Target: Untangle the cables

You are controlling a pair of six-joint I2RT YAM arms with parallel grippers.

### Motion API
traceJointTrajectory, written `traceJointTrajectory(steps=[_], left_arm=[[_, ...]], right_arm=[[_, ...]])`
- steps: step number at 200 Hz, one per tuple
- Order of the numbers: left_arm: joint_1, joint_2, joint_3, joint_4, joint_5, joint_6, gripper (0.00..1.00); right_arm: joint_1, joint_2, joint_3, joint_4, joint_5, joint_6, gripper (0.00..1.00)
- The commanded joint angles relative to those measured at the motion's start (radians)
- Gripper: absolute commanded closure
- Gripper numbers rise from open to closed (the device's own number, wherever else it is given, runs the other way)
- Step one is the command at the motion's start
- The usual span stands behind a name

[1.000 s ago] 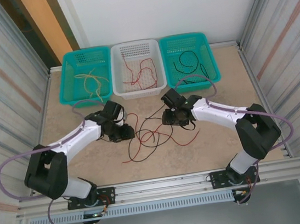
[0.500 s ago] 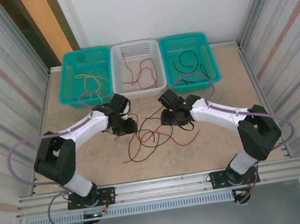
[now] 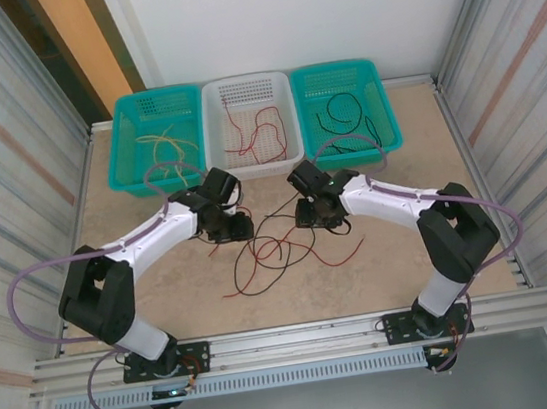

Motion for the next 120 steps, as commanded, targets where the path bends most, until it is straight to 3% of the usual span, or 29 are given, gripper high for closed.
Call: traceJointTrajectory(steps=[1,23,76,90,120], left_arm=[[0.001,0.003,-0.005,-0.041,-0.025,0.016,0.61],[0.016,0.009,0.009,-0.042,-0.049,0.008,0.55],[0.029,0.093,0.113,-0.079,-0.079,0.019,0.57],[0.019,0.116,0.137,-0.089,-0.072,0.021,0.61],[-0.051,0.135,0.179,-0.107,-0.104,0.049,0.61]], right_arm=[[0.016,0.005,0.039,-0.026,0.003,-0.009,0.53],[0.021,-0.007,0.032,-0.043,0.022,-0.01,0.53],[0.021,-0.071,-0.008,-0.046,0.05,-0.005,0.53],[0.017,-0.09,-0.02,-0.05,0.064,-0.005,0.53],[-0.019,-0.161,-0.067,-0.088,0.114,0.028,0.52]])
